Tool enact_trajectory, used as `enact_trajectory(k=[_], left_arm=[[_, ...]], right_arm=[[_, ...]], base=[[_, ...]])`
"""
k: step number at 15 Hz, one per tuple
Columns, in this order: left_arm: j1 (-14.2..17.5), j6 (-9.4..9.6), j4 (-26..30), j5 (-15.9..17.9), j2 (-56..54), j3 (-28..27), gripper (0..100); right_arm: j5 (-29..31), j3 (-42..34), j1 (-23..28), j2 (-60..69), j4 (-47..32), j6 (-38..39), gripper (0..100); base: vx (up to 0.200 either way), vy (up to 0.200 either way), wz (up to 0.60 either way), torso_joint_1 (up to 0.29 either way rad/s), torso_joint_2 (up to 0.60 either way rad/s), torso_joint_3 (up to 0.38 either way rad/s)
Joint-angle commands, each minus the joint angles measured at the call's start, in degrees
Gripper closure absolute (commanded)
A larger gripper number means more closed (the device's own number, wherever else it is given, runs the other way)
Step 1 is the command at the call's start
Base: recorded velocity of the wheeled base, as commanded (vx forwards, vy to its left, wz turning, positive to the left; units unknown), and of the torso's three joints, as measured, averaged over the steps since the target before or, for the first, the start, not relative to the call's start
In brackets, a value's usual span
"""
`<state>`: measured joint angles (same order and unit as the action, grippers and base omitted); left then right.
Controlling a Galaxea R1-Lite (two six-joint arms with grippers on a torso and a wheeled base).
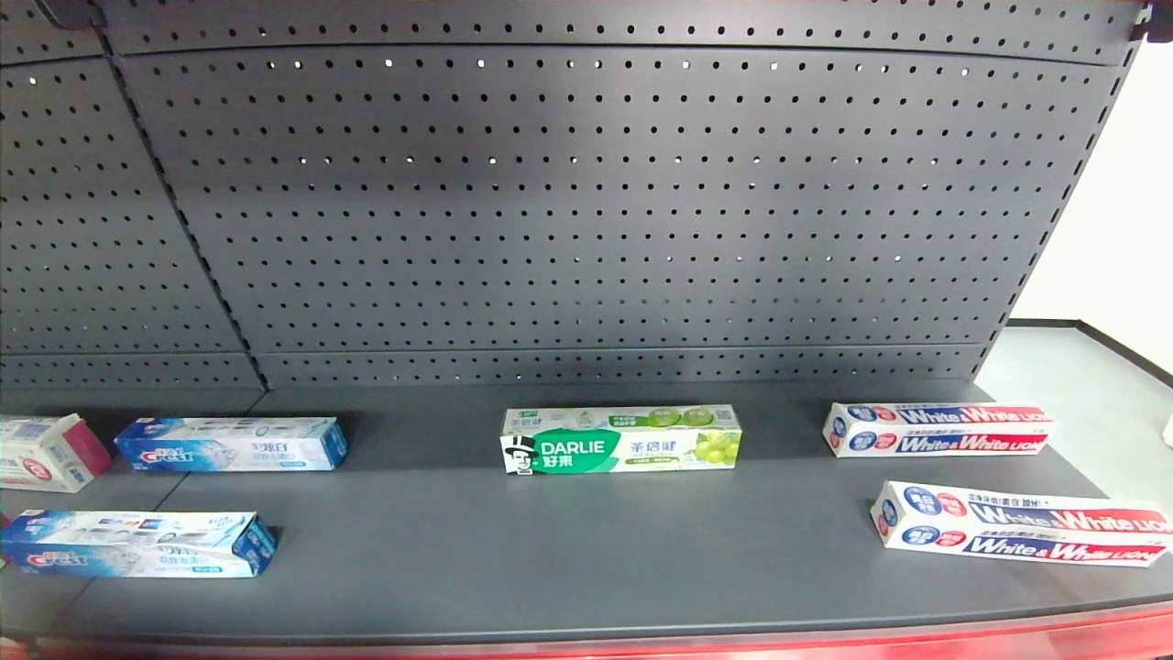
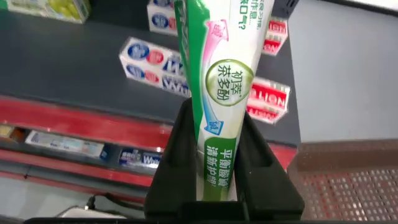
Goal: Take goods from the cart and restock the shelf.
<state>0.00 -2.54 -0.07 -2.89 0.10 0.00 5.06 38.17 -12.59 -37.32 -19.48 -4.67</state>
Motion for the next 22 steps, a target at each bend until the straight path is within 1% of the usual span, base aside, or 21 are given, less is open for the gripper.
enact_trajectory(k=[1,4,6,8,10,11,12,17,18,19,20,21,22], left_arm=[[0.0,-0.01,0.0,0.0,0.0,0.0,0],[0.0,-0.01,0.0,0.0,0.1,0.0,0],[0.0,-0.01,0.0,0.0,0.0,0.0,0],[0.0,0.69,0.0,0.4,0.0,0.0,0],[0.0,0.69,0.0,0.4,0.1,0.0,0],[0.0,0.43,0.1,0.3,0.0,-0.1,0],[0.0,0.51,0.2,0.3,0.0,-0.2,0],[0.1,0.51,0.3,0.3,0.2,-0.4,0],[0.1,0.69,0.7,0.3,0.6,-3.7,0],[-0.1,0.69,3.2,0.4,3.3,-8.4,0],[-0.8,0.78,8.2,0.9,7.5,-14.1,0],[-1.8,0.87,11.1,1.8,9.2,-18.4,0],[-3.2,1.31,13.0,3.2,11.9,-21.8,0]], right_arm=[[0.2,1.3,-1.0,2.6,-2.2,0.0,100],[0.2,4.5,-2.3,2.1,-5.5,0.3,100],[0.0,6.5,-3.0,2.0,-9.1,0.3,100],[-1.2,8.3,-3.1,2.0,-12.4,0.3,100],[-2.0,8.3,-3.0,2.0,-12.7,0.5,100],[-5.5,8.3,-2.8,2.2,-11.5,2.0,100],[-7.0,8.4,-2.4,2.4,-10.7,2.2,100],[-7.2,8.2,-1.5,3.4,-12.9,2.1,100],[-6.8,8.1,-1.5,3.4,-12.9,2.1,100],[-6.8,8.1,-1.5,3.4,-12.8,2.1,100],[-6.8,7.9,-1.4,3.7,-12.7,2.1,100],[-6.8,7.5,-1.4,3.8,-12.7,2.1,100],[-6.8,7.1,-1.4,3.9,-12.4,2.1,100]], base=[[0.000,0.000,0.00,0.000,0.00,0.000],[0.000,0.000,0.00,0.000,0.00,0.000],[0.000,0.000,0.00,0.000,0.00,0.000],[0.000,0.000,0.00,0.000,0.00,0.000],[0.000,0.000,0.00,0.000,0.00,0.000],[0.000,0.000,0.00,0.000,0.00,0.000],[0.000,0.000,0.00,0.000,0.00,0.000],[0.000,0.000,0.00,0.000,0.00,0.000],[0.000,0.000,0.00,0.000,0.00,0.000],[0.000,0.000,0.00,0.000,0.00,0.000],[0.000,0.000,0.00,0.000,0.00,0.000],[0.000,0.000,0.00,0.000,0.00,0.000],[0.000,0.000,0.00,0.000,0.00,0.000]])
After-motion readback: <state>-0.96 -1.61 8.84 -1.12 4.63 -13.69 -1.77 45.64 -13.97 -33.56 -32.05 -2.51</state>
